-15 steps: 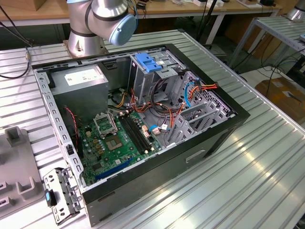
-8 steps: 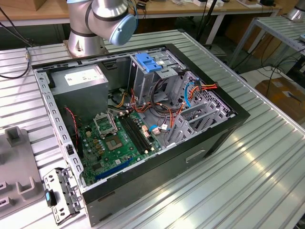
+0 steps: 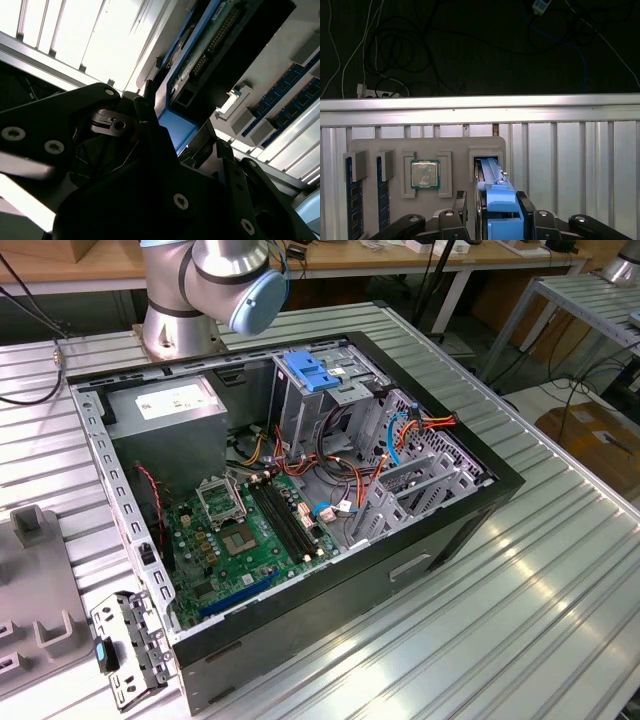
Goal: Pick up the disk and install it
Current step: 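Pick up the disk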
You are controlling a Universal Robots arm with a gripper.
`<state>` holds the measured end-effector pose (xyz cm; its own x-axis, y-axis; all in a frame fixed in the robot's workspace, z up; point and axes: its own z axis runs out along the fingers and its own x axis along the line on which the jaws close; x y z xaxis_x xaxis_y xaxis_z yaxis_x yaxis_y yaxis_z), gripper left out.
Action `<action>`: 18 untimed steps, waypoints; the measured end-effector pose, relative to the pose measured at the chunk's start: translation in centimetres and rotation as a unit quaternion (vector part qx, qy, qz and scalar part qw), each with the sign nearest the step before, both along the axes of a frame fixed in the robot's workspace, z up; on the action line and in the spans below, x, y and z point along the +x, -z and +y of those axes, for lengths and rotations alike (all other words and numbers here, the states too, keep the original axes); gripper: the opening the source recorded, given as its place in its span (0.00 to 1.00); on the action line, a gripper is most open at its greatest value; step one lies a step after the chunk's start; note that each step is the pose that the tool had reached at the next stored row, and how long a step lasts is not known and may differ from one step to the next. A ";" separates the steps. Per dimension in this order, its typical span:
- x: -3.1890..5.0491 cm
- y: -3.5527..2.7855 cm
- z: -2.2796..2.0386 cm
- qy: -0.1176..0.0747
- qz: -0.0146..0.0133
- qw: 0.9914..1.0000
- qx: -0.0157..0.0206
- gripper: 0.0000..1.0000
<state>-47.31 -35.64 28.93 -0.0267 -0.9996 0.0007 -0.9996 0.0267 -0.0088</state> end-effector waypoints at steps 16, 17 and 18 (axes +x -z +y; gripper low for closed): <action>0.06 0.06 0.00 0.000 0.000 1.000 0.000 0.37; 0.06 0.06 0.00 0.000 0.000 1.000 0.000 0.37; 0.06 0.06 0.00 0.000 0.000 1.000 0.000 0.37</action>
